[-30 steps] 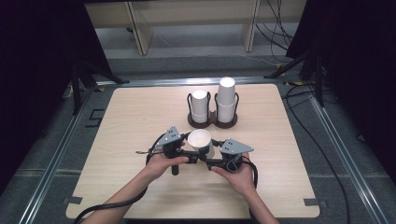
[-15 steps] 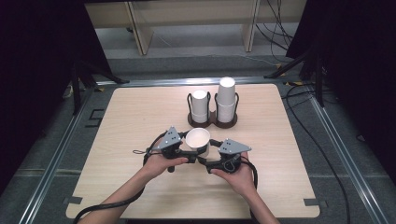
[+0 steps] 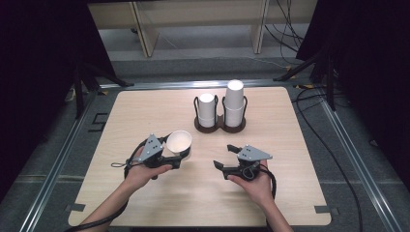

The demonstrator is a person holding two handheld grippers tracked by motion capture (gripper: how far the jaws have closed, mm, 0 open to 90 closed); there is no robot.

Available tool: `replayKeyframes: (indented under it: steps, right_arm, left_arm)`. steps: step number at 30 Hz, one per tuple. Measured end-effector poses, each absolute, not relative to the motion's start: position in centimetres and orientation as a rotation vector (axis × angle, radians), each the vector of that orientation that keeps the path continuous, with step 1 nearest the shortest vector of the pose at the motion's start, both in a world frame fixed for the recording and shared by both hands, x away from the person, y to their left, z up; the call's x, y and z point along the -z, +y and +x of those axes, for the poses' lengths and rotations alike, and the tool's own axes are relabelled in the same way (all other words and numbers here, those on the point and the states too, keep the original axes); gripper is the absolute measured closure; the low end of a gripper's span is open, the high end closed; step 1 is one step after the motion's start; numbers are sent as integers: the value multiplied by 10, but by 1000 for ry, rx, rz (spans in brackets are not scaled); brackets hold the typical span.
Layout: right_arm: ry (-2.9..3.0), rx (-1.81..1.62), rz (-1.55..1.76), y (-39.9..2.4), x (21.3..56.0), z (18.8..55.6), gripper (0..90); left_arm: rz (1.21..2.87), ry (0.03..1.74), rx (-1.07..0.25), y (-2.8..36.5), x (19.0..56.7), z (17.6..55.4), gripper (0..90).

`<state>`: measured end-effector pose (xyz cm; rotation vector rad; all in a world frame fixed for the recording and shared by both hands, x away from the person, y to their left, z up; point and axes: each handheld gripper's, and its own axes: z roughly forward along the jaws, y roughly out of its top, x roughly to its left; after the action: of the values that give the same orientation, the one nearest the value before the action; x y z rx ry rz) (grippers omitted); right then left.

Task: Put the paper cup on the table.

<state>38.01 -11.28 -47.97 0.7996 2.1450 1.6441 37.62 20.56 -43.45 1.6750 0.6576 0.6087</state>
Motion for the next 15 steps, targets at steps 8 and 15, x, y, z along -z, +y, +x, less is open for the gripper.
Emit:
replayKeyframes:
  steps: [8,15]
  right_arm:
    - [2124,-1625,841,-120,480,378,195]
    - [2102,-1614,818,-125,481,378,195]
  left_arm:
    - [1647,705,-692,233,440,372,239]
    - [1652,778,-748,251,443,367,240]
